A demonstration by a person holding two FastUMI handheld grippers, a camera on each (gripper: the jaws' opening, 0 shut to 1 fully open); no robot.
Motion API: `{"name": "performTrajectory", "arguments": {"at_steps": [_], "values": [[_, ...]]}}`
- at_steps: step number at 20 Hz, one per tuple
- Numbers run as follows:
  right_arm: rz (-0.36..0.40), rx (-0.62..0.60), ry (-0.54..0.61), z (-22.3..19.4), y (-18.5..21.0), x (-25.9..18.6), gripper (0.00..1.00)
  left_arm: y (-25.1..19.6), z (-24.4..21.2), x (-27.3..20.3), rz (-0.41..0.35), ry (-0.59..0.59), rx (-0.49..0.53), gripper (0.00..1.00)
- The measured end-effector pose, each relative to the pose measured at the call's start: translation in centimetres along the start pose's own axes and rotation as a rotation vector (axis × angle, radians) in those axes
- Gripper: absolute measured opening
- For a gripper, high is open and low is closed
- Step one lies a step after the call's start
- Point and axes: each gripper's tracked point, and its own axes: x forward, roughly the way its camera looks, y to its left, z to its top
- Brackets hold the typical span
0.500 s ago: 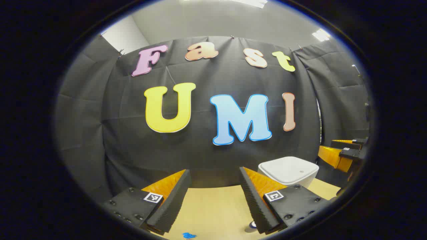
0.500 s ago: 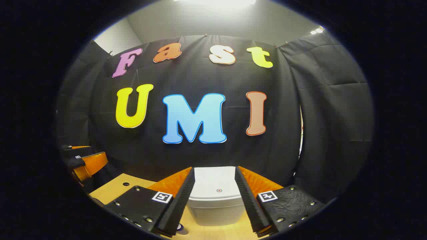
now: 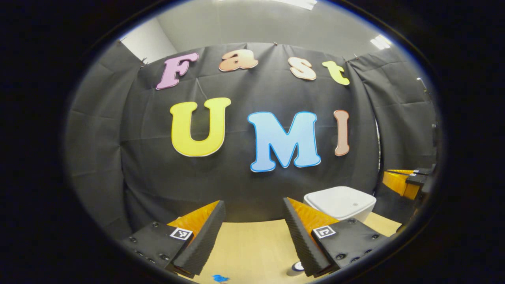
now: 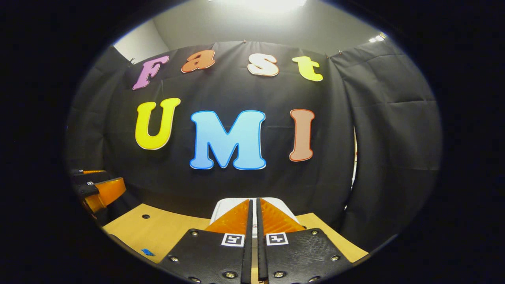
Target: Press the lid of the desktop garbage bin to open it, pick up the crumpled paper on the desktop and throw it into the bin, then pick up the pop can on the desktop and drop it into the bin, and finally close the garbage bin lid.
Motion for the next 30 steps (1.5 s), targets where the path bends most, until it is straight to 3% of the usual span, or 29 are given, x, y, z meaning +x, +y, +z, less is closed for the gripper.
{"name": "performTrajectory", "arguments": {"at_steps": [7,23,30], "values": [[0.045,0.001,0.029,-1.0,0.8,1.0,0.06,0.5,-0.8,0.6,0.016,0.014,-0.006,0.95],[0.069,0.037,0.2,-7.5,-0.2,7.2,0.06,1.4,-1.5,1.4,0.05,0.034,0.007,0.95],[0.085,0.034,0.246,-9.3,0.3,7.6,0.06,1.6,-1.6,1.4,0.07,0.04,0.011,0.95]]}}
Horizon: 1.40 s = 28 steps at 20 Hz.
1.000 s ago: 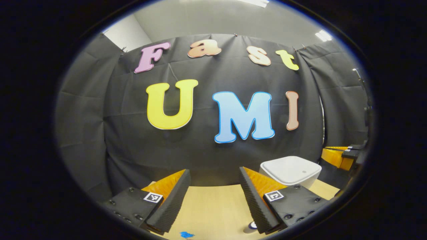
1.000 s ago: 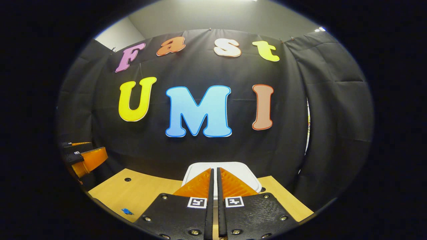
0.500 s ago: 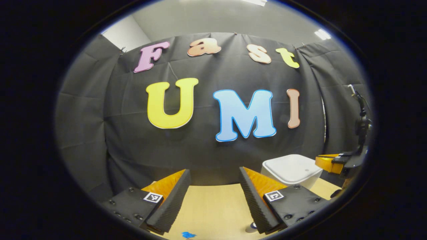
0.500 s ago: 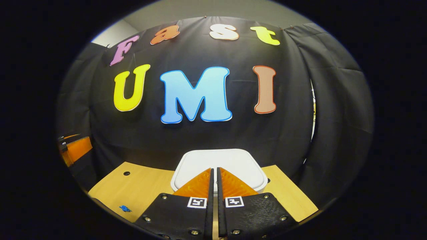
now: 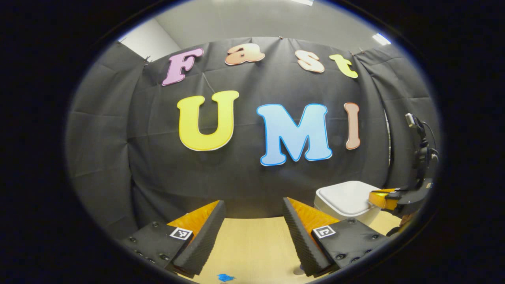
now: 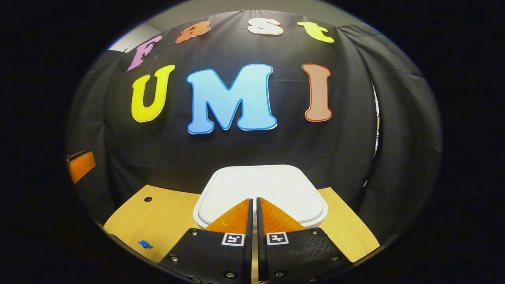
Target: Press the lid of the desktop garbage bin to open it, pick up the crumpled paper on the desktop and throw it into the bin, then pick up the pop can on the desktop and drop it into the bin, and finally close the garbage bin lid.
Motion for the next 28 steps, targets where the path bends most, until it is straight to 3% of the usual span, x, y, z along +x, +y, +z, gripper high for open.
{"name": "performTrajectory", "arguments": {"at_steps": [13,20,28], "values": [[0.017,0.06,-0.003,-1.2,0.2,0.1,0.06,-0.1,-0.1,-0.2,0.013,0.012,-0.022,0.95],[0.007,0.028,-0.109,3.3,0.3,-0.9,0.06,0.1,0.0,-0.4,0.012,0.006,-0.014,0.95],[0.004,0.047,-0.168,5.4,0.7,-2.1,0.06,0.4,0.0,-0.6,0.009,0.004,-0.015,0.95]]}}
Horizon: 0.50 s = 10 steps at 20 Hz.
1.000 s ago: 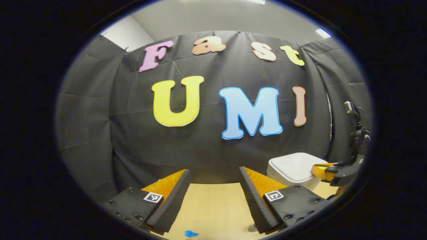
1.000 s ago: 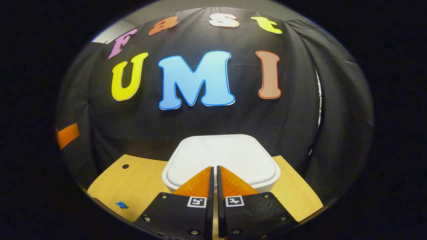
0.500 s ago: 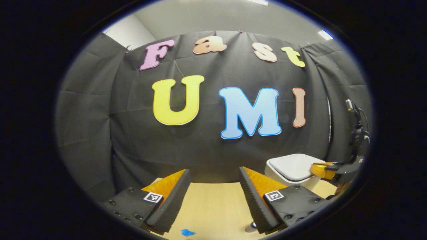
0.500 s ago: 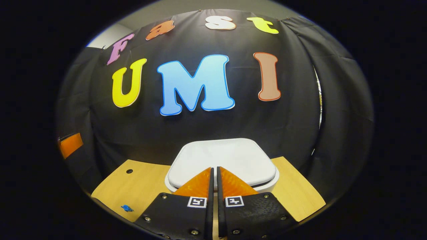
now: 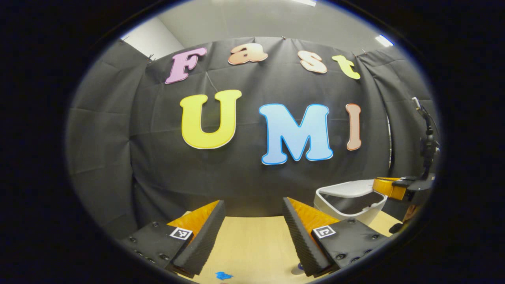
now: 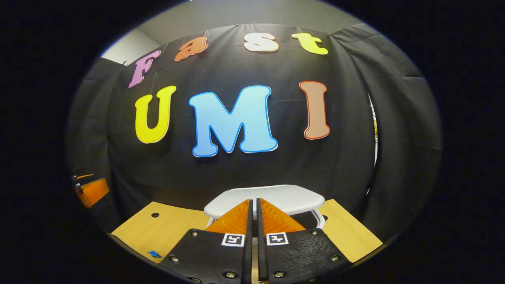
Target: Press the lid of the desktop garbage bin to open it, pick up the crumpled paper on the desktop and throw it into the bin, then pick up the pop can on the desktop and drop it into the bin, and finally close the garbage bin lid.
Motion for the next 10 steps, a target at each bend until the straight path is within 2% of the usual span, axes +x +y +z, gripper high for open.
{"name": "performTrajectory", "arguments": {"at_steps": [10], "values": [[0.002,0.01,-0.01,0.44,0.33,-0.24,0.06,0.25,-0.82,-0.11,-0.002,0.009,-0.009,0.95]]}}
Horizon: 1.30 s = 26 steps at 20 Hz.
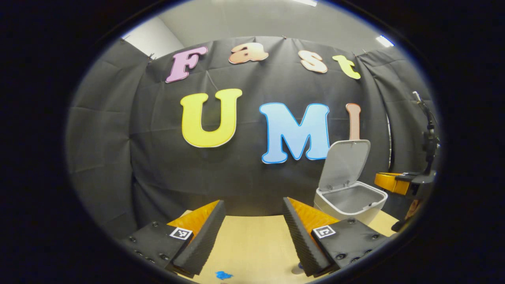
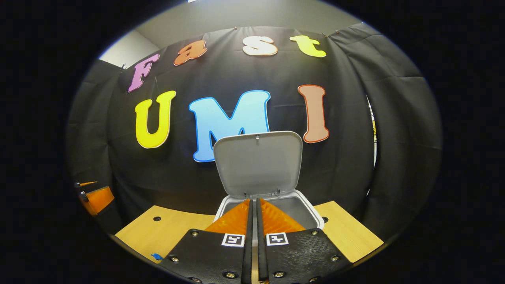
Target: Press the lid of the desktop garbage bin to open it, pick up the crumpled paper on the desktop and throw it into the bin, then pick up the pop can on the desktop and drop it into the bin, and finally close the garbage bin lid.
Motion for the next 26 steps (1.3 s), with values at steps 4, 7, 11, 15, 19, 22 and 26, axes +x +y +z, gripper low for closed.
{"name": "performTrajectory", "arguments": {"at_steps": [4,7,11,15,19,22,26], "values": [[0.008,-0.006,-0.004,0.5,0.3,-0.3,0.06,0.3,-1.7,0.2,-0.005,0.016,0.004,0.95],[0.009,-0.024,-0.009,0.6,0.7,-0.8,0.06,0.7,-3.0,-0.1,-0.01,0.022,-0.004,0.95],[0.013,-0.023,-0.009,1.0,1.2,-1.1,0.06,2.0,-6.4,-0.1,0.006,0.063,-0.023,0.95],[0.017,-0.046,-0.007,1.6,1.5,-1.4,0.06,3.8,-10.9,-0.5,0.037,0.131,-0.045,0.96],[0.023,-0.061,-0.019,2.6,2.2,-1.6,0.06,5.7,-14.6,-1.0,0.06,0.193,-0.053,0.96],[0.031,-0.059,-0.022,3.1,3.0,-1.7,0.07,6.8,-17.7,-1.5,0.072,0.244,-0.051,0.95],[0.048,-0.051,-0.006,3.0,3.9,-1.6,0.25,8.1,-21.9,-2.0,0.088,0.312,-0.047,0.95]]}}
